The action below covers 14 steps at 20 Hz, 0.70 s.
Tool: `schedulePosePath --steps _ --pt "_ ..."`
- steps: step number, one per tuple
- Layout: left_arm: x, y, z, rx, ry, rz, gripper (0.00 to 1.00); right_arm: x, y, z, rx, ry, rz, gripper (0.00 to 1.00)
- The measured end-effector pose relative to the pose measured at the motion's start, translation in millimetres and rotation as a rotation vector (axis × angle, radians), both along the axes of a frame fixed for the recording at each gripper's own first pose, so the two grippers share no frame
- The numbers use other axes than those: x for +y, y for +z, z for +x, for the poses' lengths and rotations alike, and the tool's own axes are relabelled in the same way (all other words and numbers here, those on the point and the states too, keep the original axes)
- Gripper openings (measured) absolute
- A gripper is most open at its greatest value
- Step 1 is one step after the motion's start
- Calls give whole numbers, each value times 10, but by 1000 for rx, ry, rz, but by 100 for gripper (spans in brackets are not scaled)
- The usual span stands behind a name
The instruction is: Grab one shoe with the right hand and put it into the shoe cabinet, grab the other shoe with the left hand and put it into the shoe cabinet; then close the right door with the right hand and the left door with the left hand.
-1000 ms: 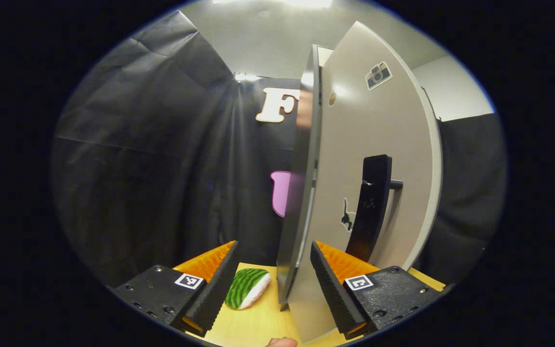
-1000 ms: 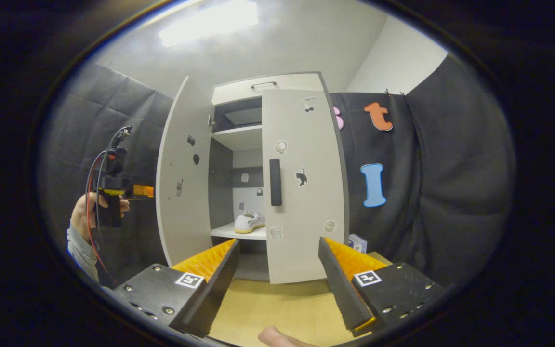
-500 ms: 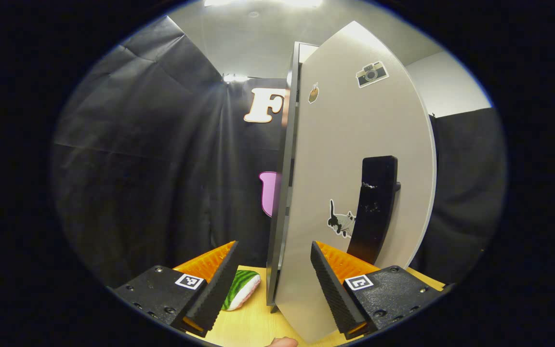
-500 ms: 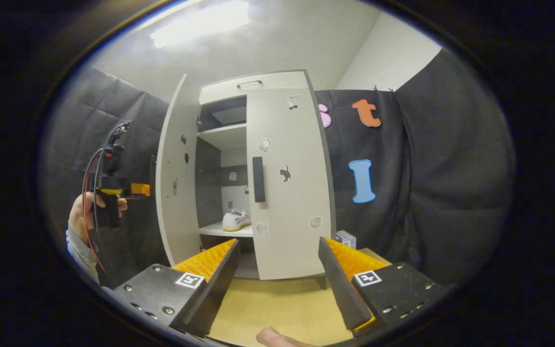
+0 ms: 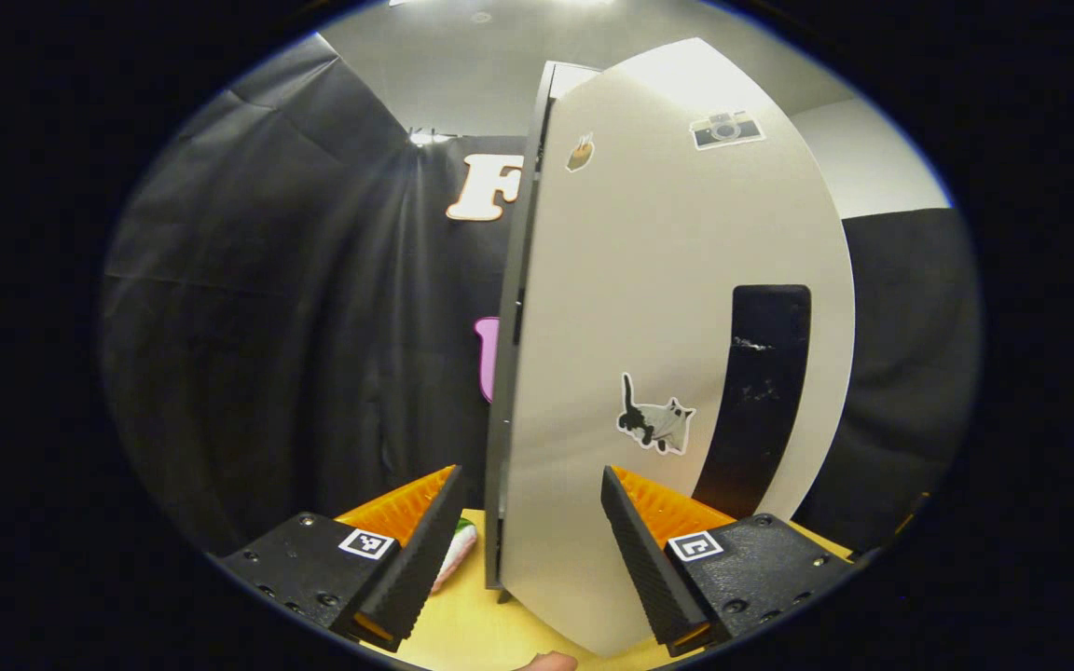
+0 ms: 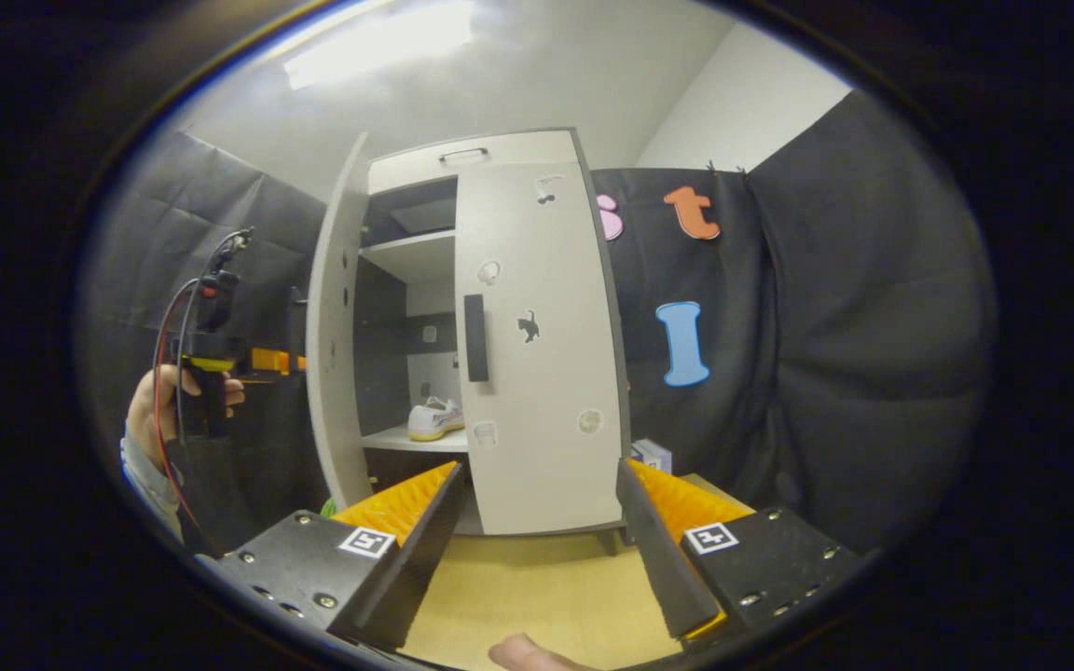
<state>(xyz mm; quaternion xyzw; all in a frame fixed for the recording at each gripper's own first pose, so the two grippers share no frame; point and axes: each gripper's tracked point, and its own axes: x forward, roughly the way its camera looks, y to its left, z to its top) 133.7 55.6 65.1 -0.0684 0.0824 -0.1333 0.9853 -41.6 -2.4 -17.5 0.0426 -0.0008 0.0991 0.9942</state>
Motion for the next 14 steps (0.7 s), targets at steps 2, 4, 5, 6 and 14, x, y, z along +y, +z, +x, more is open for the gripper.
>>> schedulePosePath --steps 2,4,5,6,14 --pt "-215 -21 96 25 -43 -13 92 -22 3 -20 -2 1 0 97" --pt "-397 -111 166 77 -77 -24 92 -65 13 26 0 -8 -8 97" --pt "-406 -113 195 83 -71 -20 93 -57 6 25 5 -1 -5 97" --pt "-377 -68 176 80 -57 -2 91 -44 2 25 7 6 -2 96" --pt "-369 126 100 58 5 60 96 -47 18 -1 8 1 3 95"
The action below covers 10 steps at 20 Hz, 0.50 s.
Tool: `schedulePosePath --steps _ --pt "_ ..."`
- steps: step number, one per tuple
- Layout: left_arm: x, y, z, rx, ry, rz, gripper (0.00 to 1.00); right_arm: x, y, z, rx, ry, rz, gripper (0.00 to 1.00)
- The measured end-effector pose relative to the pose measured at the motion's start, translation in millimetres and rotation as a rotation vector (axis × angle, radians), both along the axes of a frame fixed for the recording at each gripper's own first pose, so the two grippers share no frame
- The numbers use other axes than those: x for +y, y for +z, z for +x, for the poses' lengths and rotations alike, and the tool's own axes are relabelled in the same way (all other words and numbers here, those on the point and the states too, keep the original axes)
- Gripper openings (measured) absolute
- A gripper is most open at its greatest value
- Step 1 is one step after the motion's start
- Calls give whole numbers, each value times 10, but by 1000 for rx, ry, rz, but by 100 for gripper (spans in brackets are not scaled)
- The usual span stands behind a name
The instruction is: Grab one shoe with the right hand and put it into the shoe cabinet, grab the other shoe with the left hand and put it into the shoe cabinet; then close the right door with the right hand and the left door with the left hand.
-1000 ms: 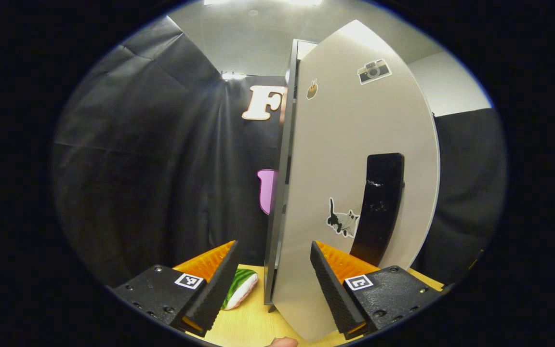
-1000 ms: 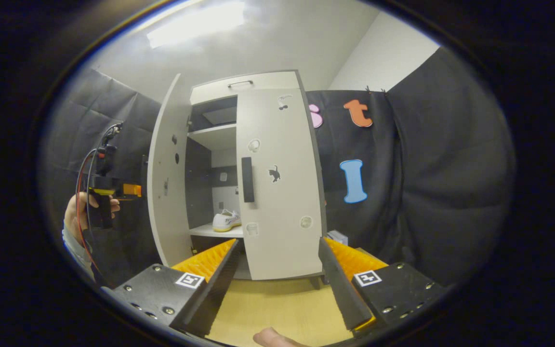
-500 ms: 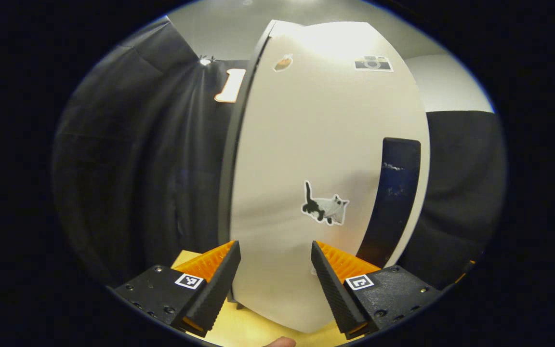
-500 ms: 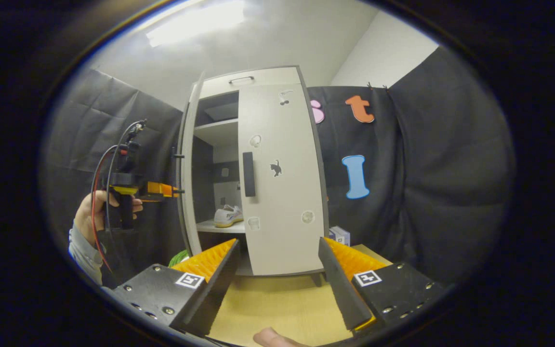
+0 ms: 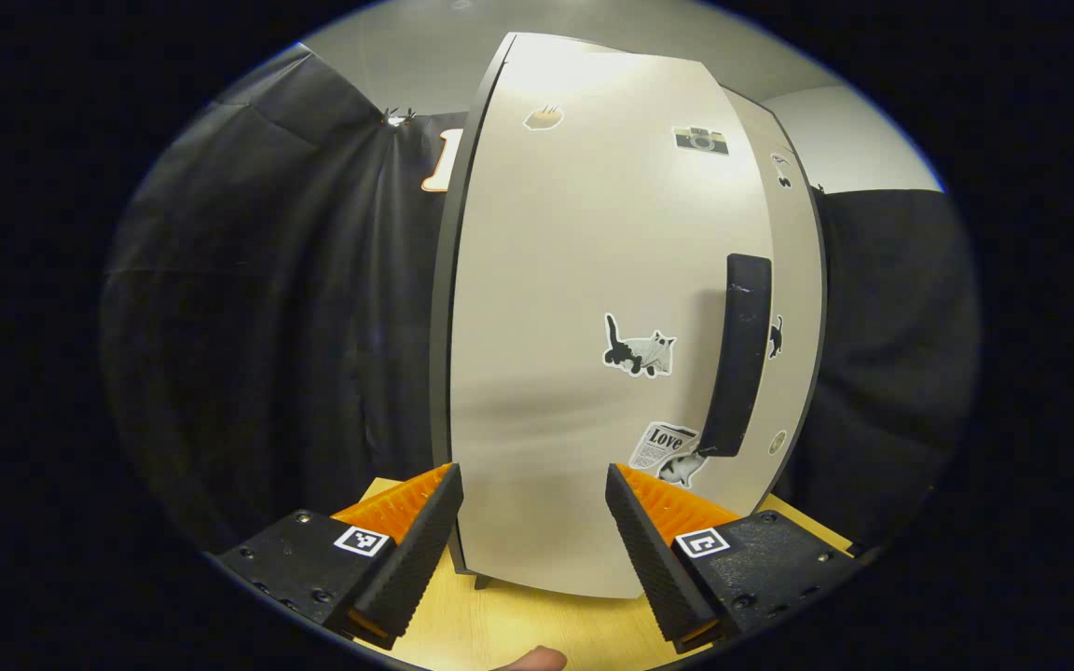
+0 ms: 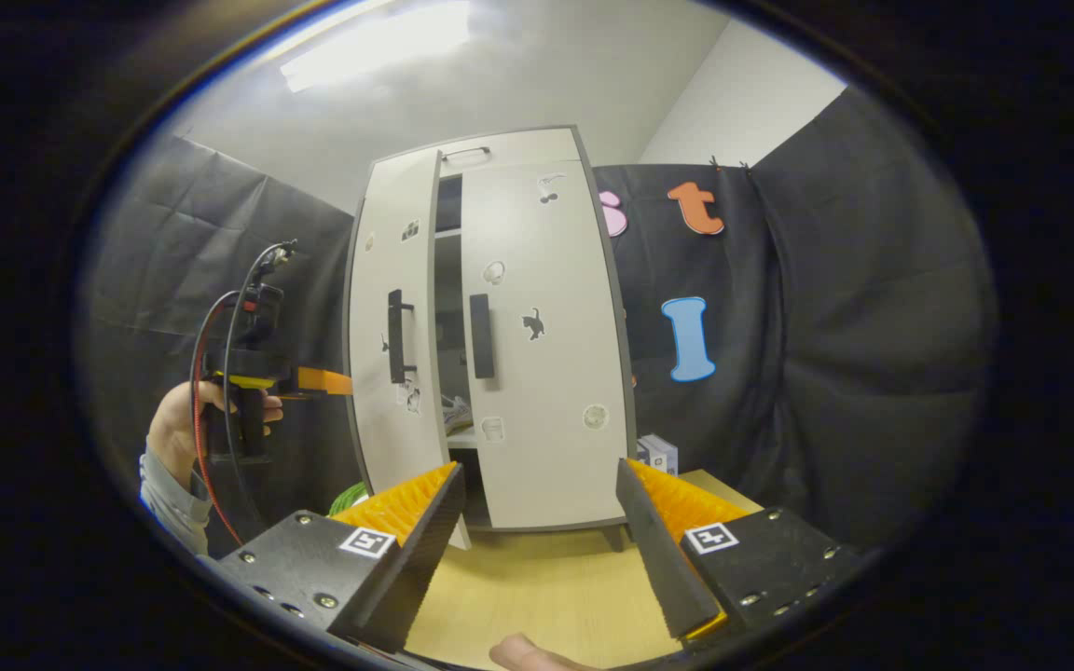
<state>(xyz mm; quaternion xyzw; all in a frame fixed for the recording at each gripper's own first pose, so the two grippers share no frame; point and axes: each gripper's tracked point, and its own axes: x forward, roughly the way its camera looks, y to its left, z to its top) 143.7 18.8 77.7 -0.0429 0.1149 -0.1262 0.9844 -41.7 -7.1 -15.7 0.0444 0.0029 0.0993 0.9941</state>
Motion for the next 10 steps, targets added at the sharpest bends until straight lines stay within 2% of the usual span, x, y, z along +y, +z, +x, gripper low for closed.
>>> schedulePosePath --steps 7,8,10 --pt "12 99 -48 -85 35 16 96 68 17 47 -5 -23 -22 97" --pt "50 106 -62 -99 44 34 94 78 10 38 -4 -23 -24 97" --pt "91 144 -52 -137 49 50 96 99 2 17 -3 -25 -32 97"
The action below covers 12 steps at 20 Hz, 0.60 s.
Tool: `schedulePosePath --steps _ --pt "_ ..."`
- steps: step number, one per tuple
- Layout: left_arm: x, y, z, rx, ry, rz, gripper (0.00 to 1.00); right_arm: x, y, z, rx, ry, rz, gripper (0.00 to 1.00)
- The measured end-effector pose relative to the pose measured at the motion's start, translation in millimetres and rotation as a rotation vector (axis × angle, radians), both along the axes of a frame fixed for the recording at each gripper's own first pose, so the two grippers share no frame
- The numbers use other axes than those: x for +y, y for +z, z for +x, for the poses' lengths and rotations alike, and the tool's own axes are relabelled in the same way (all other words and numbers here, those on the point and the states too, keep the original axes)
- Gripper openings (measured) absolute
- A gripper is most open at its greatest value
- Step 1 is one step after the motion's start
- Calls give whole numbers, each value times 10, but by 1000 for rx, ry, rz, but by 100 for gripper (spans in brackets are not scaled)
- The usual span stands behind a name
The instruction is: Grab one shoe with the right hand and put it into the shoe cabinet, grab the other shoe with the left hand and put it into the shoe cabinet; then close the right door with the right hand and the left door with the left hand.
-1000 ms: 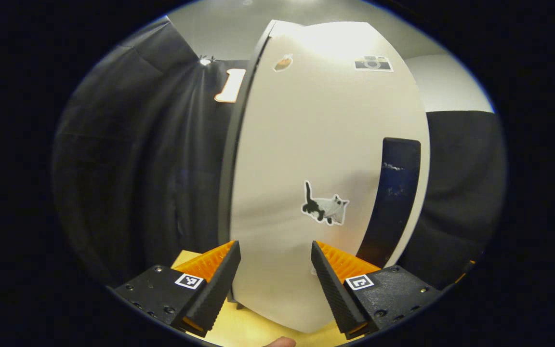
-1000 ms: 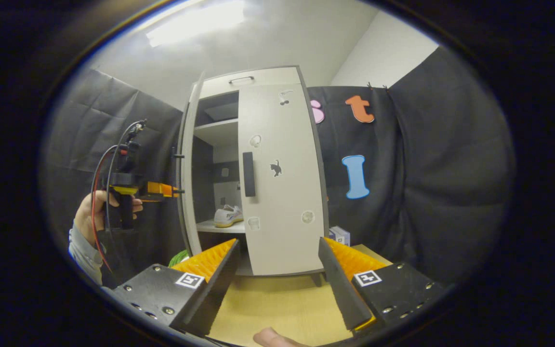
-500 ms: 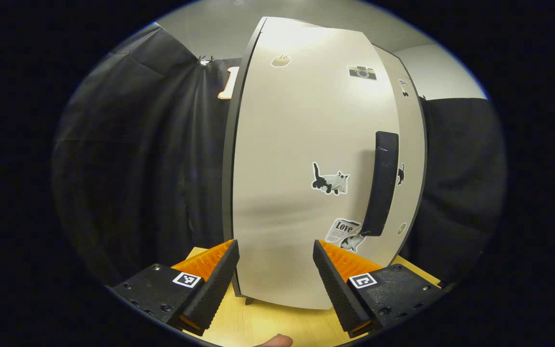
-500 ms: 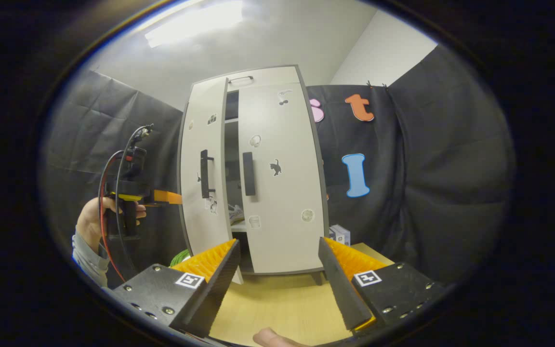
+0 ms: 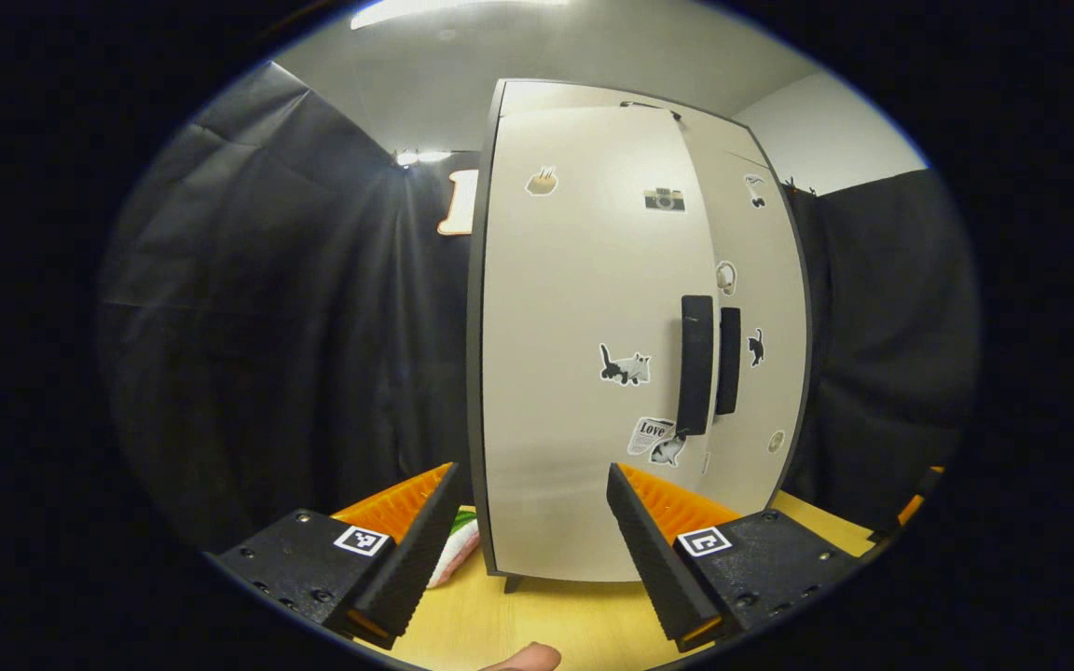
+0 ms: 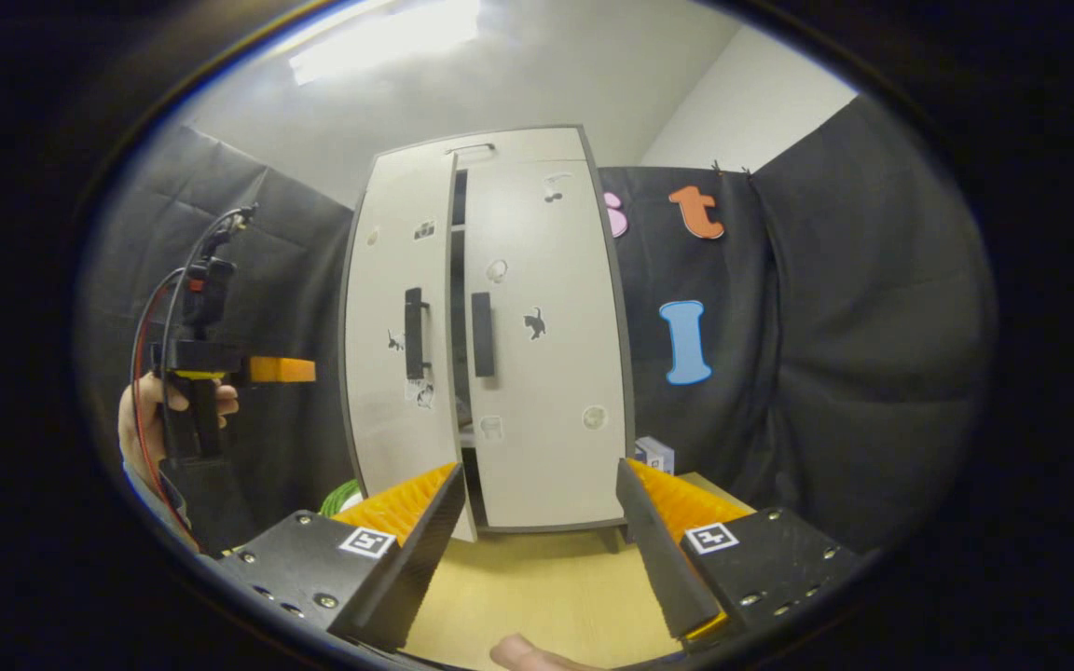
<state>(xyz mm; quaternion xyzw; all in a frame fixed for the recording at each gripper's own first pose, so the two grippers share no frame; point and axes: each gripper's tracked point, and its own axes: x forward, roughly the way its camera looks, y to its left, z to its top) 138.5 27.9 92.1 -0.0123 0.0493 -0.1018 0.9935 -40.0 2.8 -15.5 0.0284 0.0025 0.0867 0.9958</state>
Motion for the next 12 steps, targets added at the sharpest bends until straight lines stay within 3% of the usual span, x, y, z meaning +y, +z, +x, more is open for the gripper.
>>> schedulePosePath --steps 4,7,11,12 --pt "-85 12 -143 -11 -27 -34 94 33 20 -29 -2 -10 5 97" --pt "-110 8 -204 -21 -30 -58 97 52 95 -25 -12 -10 -9 97" --pt "-30 -95 -302 -5 30 -71 97 82 187 -40 -21 -18 -16 97" --pt "-44 -126 -335 1 30 -73 93 115 209 -45 -23 -13 -20 97"
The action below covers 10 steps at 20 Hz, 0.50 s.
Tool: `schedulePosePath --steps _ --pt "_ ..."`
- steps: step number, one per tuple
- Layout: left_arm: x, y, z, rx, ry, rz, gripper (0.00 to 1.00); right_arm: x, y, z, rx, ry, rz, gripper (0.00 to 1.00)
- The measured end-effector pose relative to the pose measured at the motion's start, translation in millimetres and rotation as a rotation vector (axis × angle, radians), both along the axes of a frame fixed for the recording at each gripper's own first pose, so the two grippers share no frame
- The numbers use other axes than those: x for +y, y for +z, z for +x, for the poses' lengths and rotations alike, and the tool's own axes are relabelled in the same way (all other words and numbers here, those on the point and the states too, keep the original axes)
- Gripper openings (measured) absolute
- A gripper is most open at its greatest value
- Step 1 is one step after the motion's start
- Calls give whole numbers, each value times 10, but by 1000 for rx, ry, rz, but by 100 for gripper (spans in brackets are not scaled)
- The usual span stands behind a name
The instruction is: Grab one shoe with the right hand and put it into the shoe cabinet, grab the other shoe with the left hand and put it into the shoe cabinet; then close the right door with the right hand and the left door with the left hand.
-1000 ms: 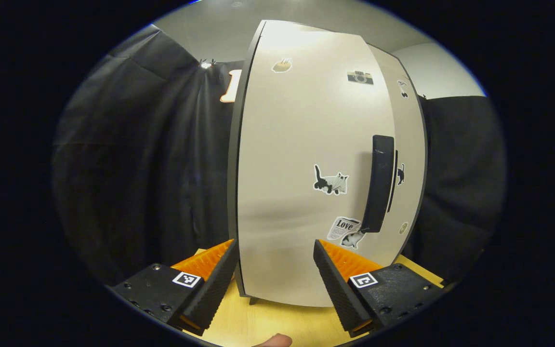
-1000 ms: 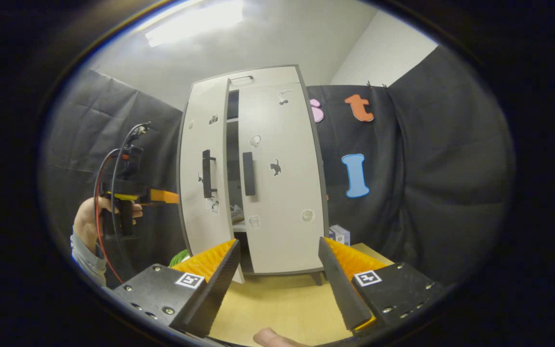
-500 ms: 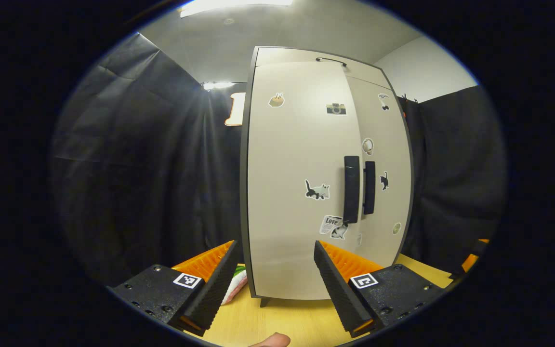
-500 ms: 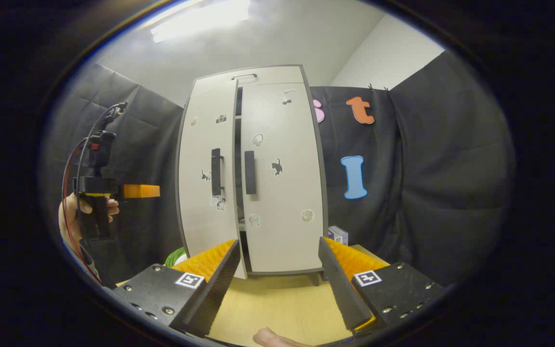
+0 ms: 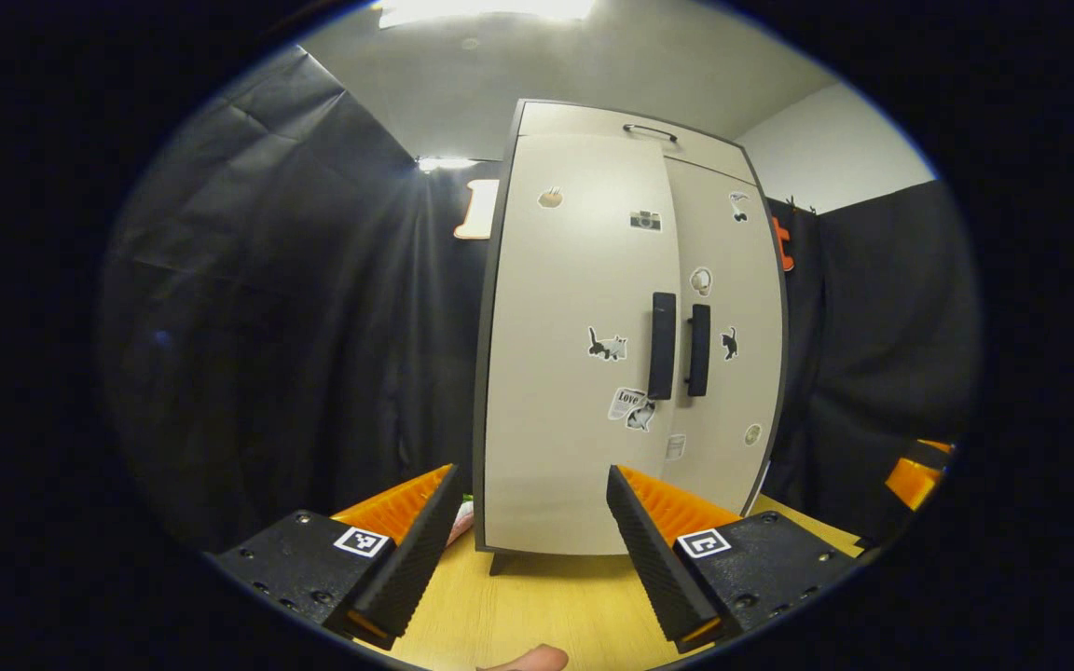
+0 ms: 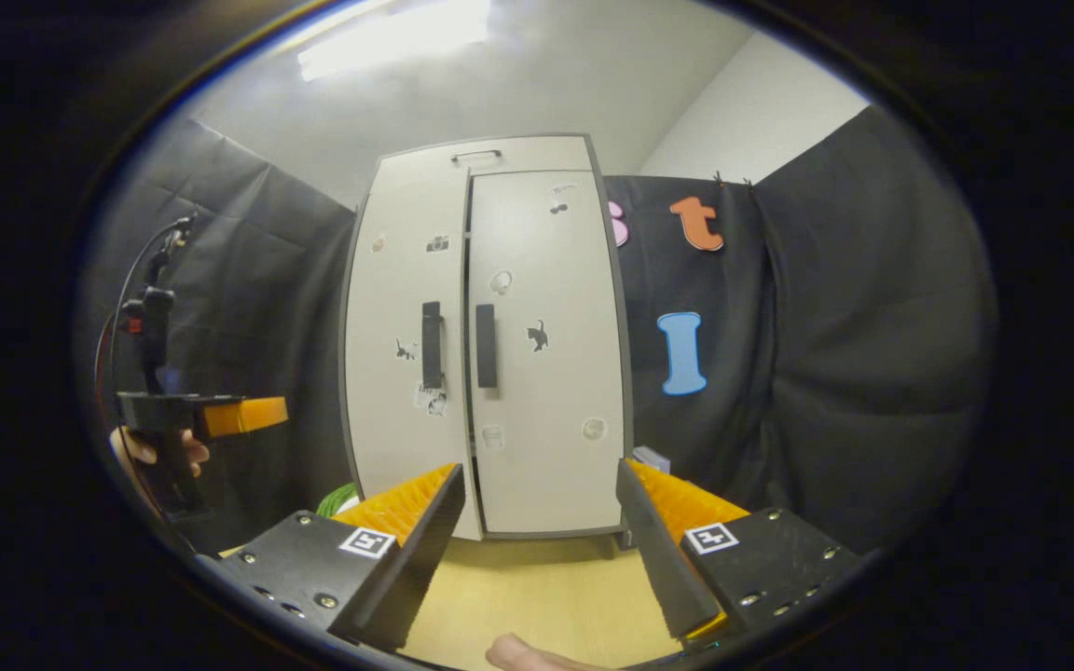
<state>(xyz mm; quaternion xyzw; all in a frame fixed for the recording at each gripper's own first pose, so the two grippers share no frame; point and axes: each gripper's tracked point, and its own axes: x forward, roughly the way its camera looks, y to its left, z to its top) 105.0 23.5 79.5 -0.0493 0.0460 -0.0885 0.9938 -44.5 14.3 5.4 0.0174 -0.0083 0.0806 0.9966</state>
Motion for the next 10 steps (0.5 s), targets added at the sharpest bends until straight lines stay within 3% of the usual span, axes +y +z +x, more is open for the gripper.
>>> schedulePosePath --steps 3,10 --pt "-21 -89 -123 28 -22 16 97 61 45 -15 -1 9 -20 97" --pt "-180 81 -178 -70 -77 -21 96 -12 4 -74 7 -35 -54 97"
